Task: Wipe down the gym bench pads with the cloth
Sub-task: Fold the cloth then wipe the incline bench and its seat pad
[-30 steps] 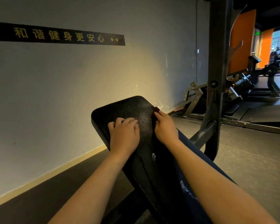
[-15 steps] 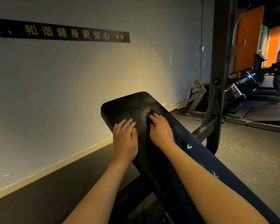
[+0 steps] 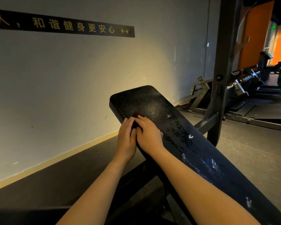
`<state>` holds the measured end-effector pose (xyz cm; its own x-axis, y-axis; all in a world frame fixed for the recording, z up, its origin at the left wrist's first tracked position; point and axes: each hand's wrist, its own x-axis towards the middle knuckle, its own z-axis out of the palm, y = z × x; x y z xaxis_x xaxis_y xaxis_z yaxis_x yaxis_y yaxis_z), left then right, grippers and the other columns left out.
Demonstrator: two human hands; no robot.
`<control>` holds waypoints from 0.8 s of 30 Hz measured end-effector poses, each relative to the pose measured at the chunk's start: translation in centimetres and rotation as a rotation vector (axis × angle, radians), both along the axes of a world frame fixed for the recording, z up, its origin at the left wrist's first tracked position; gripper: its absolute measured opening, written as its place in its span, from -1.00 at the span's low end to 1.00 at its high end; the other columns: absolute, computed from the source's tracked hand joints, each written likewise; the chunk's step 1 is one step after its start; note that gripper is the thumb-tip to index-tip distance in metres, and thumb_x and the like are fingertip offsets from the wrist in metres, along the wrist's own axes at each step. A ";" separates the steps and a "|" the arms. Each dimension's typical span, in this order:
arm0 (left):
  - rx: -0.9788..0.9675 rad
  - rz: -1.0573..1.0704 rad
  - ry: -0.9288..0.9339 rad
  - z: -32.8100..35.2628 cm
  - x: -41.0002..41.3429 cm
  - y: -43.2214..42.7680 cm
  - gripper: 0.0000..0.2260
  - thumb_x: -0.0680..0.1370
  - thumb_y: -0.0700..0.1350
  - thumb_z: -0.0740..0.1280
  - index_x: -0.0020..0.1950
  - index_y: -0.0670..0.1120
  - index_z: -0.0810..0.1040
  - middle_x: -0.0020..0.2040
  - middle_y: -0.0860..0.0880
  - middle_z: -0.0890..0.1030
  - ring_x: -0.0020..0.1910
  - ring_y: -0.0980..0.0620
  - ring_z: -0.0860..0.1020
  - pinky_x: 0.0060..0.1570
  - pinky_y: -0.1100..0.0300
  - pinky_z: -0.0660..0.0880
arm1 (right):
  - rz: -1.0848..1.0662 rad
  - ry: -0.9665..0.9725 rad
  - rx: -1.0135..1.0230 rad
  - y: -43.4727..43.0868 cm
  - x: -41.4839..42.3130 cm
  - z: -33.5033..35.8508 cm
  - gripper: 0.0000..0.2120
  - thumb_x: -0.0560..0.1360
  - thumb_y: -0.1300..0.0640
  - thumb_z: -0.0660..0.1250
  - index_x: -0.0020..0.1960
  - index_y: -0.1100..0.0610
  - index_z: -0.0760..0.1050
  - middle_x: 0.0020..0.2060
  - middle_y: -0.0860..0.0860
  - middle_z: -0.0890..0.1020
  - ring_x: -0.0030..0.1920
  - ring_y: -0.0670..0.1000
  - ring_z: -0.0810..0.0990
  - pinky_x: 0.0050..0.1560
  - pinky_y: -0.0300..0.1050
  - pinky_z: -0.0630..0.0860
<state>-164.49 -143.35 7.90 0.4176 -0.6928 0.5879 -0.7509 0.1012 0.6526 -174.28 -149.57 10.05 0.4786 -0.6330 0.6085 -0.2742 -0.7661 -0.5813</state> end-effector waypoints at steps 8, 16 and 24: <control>-0.033 -0.090 0.263 0.7 -0.4 2.4 -0.58 0.72 0.08 0.05 0.60 0.12 0.20 0.55 0.10 0.29 0.51 0.12 0.27 0.50 0.02 0.29 | 0.104 -0.204 0.199 1.9 0.6 1.1 -0.67 0.67 0.06 0.21 0.42 0.00 0.48 0.28 -0.06 0.32 0.17 -0.09 0.49 0.24 -0.17 0.52; -0.221 0.032 0.327 3.9 2.6 1.8 -0.61 0.68 -0.13 0.25 0.49 0.10 0.31 0.43 0.06 0.39 0.38 0.07 0.41 0.34 0.16 0.44 | 0.203 -0.162 0.111 1.6 3.2 3.4 -0.71 0.66 0.12 0.21 0.32 0.04 0.57 0.25 -0.03 0.55 0.22 -0.07 0.52 0.23 -0.14 0.51; -0.274 0.295 0.110 4.9 6.9 -1.5 -0.57 0.70 -0.16 0.19 0.55 0.10 0.29 0.50 0.05 0.35 0.43 0.01 0.34 0.40 0.13 0.33 | 0.031 -0.194 -0.070 0.0 5.6 1.4 -0.70 0.65 0.05 0.21 0.35 0.04 0.51 0.24 -0.14 0.46 0.13 -0.15 0.49 0.09 -0.07 0.54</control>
<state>-157.64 -144.80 12.83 0.6451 -0.3587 0.6747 -0.7010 0.0734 0.7094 -168.71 -149.58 11.41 0.3670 -0.5730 0.7328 -0.1383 -0.8126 -0.5662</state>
